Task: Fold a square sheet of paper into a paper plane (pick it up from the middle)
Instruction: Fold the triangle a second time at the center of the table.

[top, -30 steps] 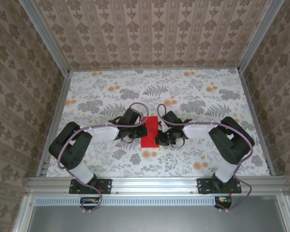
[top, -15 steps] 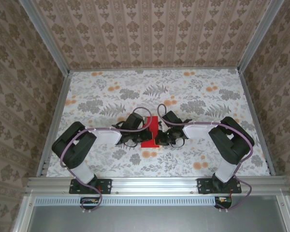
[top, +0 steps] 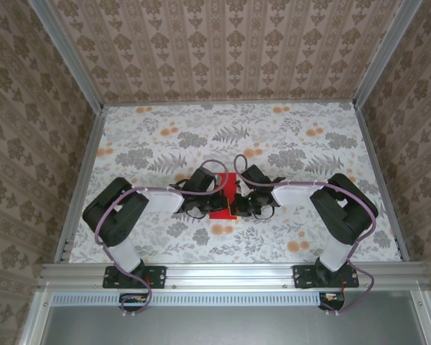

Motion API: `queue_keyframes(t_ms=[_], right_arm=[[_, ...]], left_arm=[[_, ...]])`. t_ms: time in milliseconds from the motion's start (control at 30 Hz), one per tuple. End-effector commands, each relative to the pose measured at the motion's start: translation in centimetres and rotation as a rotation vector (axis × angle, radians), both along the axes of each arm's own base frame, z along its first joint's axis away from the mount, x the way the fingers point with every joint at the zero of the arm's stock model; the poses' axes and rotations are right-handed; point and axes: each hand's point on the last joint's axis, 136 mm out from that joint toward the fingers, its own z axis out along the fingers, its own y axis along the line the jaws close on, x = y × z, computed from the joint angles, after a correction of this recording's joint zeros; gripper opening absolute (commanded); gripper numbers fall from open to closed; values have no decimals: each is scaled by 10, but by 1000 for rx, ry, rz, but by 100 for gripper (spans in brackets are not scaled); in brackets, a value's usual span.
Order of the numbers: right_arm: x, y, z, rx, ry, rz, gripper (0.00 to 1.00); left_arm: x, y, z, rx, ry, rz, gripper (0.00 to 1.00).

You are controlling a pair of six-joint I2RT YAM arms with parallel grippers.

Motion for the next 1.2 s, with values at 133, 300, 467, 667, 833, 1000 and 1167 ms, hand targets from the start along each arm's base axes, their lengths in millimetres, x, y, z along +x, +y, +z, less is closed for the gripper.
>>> queue_keyframes(t_ms=[133,300,467,667,833,1000,1167], right_arm=[[-34,-43,-48,-203,118,0,2],[-49,-58,-59,-251,151,11,2],[-56,-63,-61,-265,161,18,2],[-52,-59,-56,-243,148,10,3],[-12,-19,-10,-83,43,-28,5],[32,11,63,68,-146,-75,21],[54,-2,82,8,-263,-106,46]], left_arm=[[16,43,-26,89,4,69,4],[33,66,-35,73,-3,131,5],[50,89,-35,127,-14,174,5],[67,100,-24,176,-49,174,5],[78,96,4,157,-79,170,8],[77,93,41,103,-114,190,22],[63,92,50,50,-109,218,36]])
